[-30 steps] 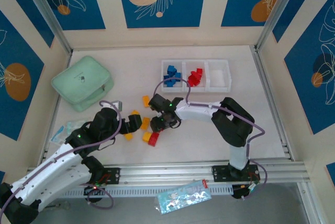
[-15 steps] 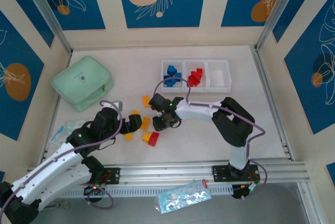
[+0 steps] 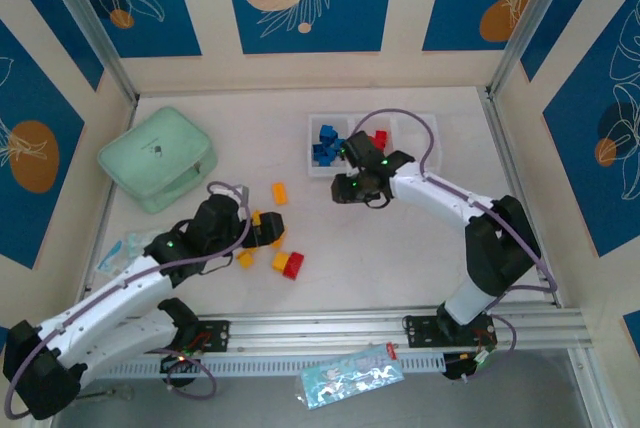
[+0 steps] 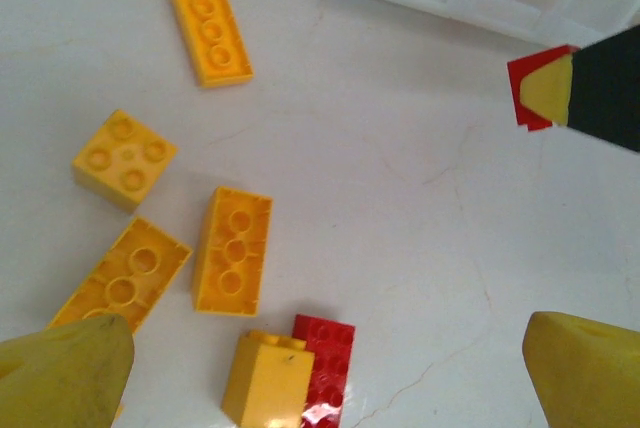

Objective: Sort the legos into containers by color
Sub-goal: Pick up the lego from the bottom-center of the table, then place the lego in the container.

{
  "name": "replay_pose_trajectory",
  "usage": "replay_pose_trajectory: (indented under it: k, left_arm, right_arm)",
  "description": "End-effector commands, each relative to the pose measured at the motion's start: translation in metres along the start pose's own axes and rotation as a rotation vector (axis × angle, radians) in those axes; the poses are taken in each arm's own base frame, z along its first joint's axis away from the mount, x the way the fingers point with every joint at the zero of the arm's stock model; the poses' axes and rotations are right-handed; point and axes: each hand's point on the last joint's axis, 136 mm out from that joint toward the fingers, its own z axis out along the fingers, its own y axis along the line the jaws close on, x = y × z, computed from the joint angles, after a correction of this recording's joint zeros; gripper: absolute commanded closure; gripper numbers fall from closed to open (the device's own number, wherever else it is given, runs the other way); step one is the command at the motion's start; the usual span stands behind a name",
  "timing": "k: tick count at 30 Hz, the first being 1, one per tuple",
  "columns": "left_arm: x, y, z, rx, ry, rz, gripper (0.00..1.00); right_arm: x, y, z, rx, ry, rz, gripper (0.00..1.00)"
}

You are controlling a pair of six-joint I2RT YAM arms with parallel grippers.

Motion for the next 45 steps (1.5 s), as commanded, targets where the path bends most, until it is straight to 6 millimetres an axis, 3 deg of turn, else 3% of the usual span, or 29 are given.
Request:
replay_pose_trajectory:
  k: [1, 7, 15, 19, 22, 26, 31, 34, 45]
  left_arm:
    - [-0.021, -0.026, 0.001, 0.085, -0.042, 0.018, 0.01]
    - [-0.033, -0.044, 0.014, 0.115, -0.037, 0.035, 0.01]
    - [-0.046, -0.059, 0.029, 0.138, -0.037, 0.049, 0.01]
    - [-0.049, -0.062, 0.031, 0.14, -0.045, 0.051, 0.01]
    - [-0.05, -0.063, 0.032, 0.142, -0.045, 0.051, 0.01]
    - [-0.05, -0.061, 0.032, 0.133, -0.047, 0.053, 0.01]
    - [-0.051, -0.062, 0.031, 0.135, -0.052, 0.057, 0.01]
    - [-0.051, -0.063, 0.029, 0.143, -0.051, 0.058, 0.01]
    - [-0.038, -0.045, 0.008, 0.1, -0.045, 0.072, 0.01]
  right_arm:
    - [-0.027, -0.022, -0.015, 0.03, -0.038, 0.039, 0.69]
    - [-0.08, -0.062, -0.02, 0.14, -0.139, 0.083, 0.69]
    - [-0.136, -0.097, 0.012, 0.196, -0.14, 0.126, 0.68]
    - [-0.153, -0.103, 0.034, 0.22, -0.126, 0.107, 0.68]
    - [-0.159, -0.107, 0.047, 0.217, -0.103, 0.118, 0.62]
    - [-0.167, -0.105, 0.046, 0.202, -0.113, 0.123, 0.51]
    - [-0.165, -0.094, 0.022, 0.212, -0.151, 0.104, 0.46]
    - [-0.154, -0.079, 0.006, 0.181, -0.171, 0.091, 0.46]
    - [-0.06, -0.018, -0.021, 0.08, -0.078, 0.014, 0.4]
